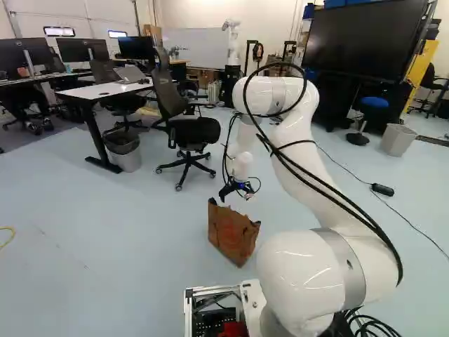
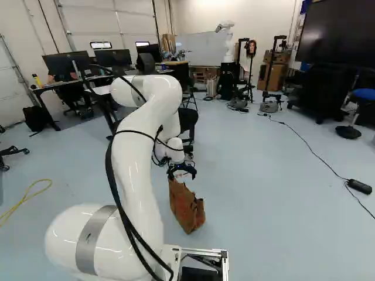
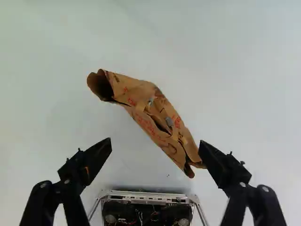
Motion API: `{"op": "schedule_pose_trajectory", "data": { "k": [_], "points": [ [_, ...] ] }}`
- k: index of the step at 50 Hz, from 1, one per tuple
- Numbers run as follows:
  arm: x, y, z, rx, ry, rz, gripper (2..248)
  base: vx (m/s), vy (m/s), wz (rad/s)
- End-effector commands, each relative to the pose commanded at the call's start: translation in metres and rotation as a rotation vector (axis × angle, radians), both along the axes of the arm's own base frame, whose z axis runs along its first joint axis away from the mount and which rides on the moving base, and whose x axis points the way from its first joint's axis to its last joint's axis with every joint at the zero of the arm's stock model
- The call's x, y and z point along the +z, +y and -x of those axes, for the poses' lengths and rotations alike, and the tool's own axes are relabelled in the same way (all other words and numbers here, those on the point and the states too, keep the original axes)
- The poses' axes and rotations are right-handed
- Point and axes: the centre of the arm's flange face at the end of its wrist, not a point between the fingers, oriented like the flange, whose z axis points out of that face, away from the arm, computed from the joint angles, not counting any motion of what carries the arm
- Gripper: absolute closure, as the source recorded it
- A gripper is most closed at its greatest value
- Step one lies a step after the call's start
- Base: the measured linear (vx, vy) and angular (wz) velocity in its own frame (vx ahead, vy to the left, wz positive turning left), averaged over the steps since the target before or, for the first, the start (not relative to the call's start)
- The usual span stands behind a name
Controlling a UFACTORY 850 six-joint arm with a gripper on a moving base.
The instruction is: Pick up the grocery bag from the ground
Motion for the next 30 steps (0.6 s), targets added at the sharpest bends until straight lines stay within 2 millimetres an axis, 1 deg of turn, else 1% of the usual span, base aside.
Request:
{"op": "schedule_pose_trajectory", "data": {
  "k": [18,30],
  "points": [
    [-0.027,0.0,-0.004,0.003,0.019,0.001,3,0.0,0.0,0.0],
    [-0.045,0.0,-0.006,0.128,0.03,0.023,3,0.0,0.0,0.0]
  ]
}}
